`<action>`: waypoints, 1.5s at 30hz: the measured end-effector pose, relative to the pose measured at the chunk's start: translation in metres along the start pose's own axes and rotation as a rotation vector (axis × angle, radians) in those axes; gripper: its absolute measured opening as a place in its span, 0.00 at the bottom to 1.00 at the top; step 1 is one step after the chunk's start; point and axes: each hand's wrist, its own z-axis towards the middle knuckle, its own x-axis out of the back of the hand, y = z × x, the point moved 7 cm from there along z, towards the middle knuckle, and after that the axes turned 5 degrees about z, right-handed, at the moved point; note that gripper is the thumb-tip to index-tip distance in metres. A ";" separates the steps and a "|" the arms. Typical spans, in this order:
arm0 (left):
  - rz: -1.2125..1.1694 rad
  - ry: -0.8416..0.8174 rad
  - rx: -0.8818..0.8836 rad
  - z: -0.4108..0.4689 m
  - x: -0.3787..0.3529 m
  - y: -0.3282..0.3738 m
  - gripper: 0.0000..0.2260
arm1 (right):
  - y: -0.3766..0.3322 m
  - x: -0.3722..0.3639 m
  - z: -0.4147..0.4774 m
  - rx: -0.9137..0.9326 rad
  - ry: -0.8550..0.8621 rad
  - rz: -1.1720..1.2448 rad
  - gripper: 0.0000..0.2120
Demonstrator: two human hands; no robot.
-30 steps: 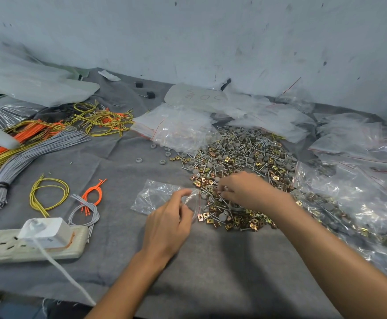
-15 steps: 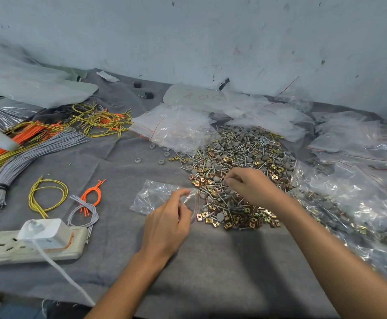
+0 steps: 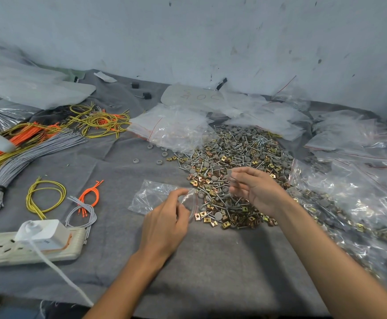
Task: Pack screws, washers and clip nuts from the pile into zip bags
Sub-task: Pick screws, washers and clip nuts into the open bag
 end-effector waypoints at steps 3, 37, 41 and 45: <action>-0.002 -0.005 -0.002 0.000 -0.001 0.000 0.17 | 0.004 0.002 0.000 -0.013 0.020 0.086 0.16; -0.052 0.066 0.017 0.001 -0.002 -0.008 0.15 | 0.027 -0.083 -0.028 0.228 -0.082 -0.496 0.06; -0.033 0.069 0.017 0.002 -0.002 -0.007 0.15 | -0.016 -0.055 -0.035 0.368 0.038 -1.106 0.04; -0.026 0.051 0.026 0.002 -0.003 -0.009 0.15 | 0.001 -0.053 -0.035 0.301 -0.106 -1.596 0.02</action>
